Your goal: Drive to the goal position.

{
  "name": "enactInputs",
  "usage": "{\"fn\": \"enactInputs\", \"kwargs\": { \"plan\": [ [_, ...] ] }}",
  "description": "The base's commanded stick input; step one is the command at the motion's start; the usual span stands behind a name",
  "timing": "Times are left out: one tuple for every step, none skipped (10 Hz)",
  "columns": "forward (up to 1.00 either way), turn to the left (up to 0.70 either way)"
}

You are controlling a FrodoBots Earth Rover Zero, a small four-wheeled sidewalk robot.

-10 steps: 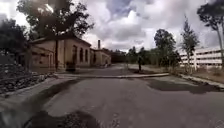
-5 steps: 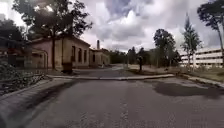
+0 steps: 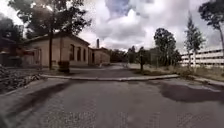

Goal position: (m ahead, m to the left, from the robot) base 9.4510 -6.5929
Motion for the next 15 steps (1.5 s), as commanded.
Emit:
{"fn": "enactInputs", "kwargs": {
  "plan": [
    [0.70, 0.00],
    [0.70, 0.00],
    [0.70, 0.00],
    [0.70, 0.00],
    [0.70, 0.00],
    [0.70, 0.03],
    [0.70, 0.10],
    [0.70, 0.14],
    [0.70, 0.14],
    [0.70, 0.10],
    [0.70, 0.03],
    [0.70, 0.00],
    [0.70, 0.00],
    [0.70, 0.00],
    [0.70, 0.00]
  ]
}}
